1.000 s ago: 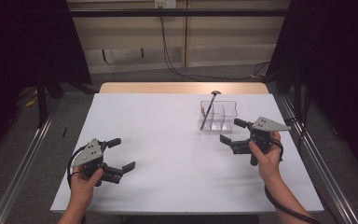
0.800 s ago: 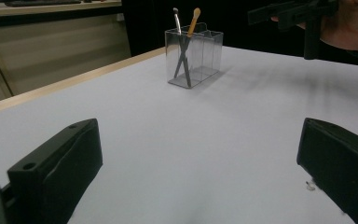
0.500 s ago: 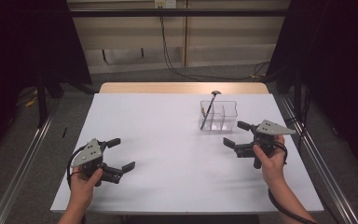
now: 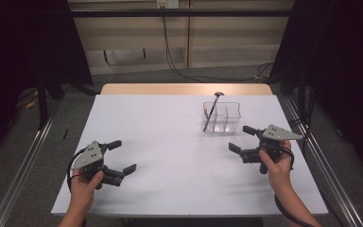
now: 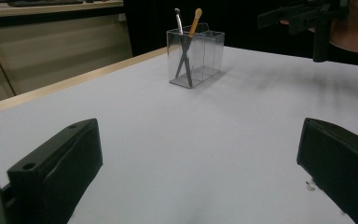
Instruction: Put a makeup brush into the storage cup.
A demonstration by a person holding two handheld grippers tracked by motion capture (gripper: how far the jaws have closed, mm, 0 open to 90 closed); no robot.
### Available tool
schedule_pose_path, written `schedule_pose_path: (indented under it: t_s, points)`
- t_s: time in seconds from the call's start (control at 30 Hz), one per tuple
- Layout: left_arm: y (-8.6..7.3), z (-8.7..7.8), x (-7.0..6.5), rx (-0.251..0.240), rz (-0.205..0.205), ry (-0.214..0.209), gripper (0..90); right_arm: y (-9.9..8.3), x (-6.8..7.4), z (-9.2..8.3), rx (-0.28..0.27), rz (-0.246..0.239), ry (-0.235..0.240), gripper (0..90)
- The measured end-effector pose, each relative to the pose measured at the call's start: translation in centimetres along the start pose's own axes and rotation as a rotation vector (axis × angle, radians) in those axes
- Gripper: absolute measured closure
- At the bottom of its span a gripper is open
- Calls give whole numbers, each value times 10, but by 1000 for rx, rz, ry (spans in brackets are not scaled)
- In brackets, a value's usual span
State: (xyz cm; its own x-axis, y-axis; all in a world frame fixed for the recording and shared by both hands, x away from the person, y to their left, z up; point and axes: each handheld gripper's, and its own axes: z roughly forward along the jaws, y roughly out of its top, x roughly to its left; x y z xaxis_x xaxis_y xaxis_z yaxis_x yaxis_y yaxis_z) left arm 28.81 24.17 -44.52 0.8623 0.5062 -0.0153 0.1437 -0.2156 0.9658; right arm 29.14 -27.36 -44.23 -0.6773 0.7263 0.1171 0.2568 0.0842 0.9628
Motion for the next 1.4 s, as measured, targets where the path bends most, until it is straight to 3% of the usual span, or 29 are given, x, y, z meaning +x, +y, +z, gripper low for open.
schedule_pose_path:
  t_s: [1.4]
  points:
    - [0,-2,-1,0,2,8,0,-19,0,-32,48,-4,-10,59]
